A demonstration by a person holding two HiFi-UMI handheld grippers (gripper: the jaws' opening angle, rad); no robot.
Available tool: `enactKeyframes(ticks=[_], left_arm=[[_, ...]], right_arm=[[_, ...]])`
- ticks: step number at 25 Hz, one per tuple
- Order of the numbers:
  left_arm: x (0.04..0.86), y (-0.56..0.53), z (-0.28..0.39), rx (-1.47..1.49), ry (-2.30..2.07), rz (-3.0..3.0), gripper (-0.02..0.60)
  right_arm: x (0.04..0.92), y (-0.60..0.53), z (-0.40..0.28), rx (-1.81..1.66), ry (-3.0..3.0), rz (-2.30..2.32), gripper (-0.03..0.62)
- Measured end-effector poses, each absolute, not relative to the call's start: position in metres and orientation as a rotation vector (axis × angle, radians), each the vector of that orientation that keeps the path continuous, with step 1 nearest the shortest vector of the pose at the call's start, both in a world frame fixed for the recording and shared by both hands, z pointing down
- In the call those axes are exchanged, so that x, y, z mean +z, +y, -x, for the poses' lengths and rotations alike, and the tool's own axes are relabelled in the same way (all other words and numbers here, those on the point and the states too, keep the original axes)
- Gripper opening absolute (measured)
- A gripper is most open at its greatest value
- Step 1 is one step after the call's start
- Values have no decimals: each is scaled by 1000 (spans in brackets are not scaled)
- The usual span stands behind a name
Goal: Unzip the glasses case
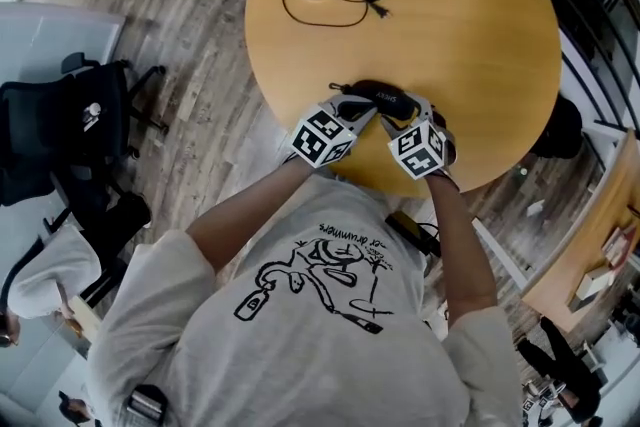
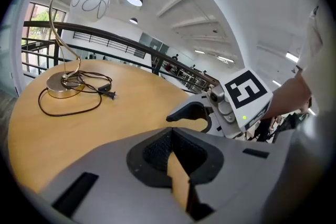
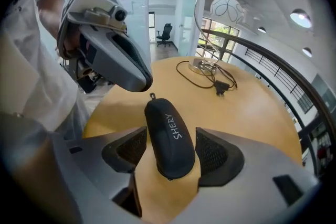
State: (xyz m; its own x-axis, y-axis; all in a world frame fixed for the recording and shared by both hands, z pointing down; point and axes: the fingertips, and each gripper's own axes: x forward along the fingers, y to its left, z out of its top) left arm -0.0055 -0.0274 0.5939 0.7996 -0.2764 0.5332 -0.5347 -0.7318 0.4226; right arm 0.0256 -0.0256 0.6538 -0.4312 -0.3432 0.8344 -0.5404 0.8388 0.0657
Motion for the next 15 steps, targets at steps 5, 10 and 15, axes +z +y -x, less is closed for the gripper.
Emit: enactKeyframes(ticks=[5,10,15], left_arm=[[613,-27,4,655,-592,-2384,9],[617,-24,5,667,-571,-2371,9],[620,-21,5,674,-563,-2352,9]], right_arm=[[687,-28,-28,197,-1971,-578,288],[701,-29,-23,173,-1943,-526,305],[703,-30,-23,140,-1940,-489,304]])
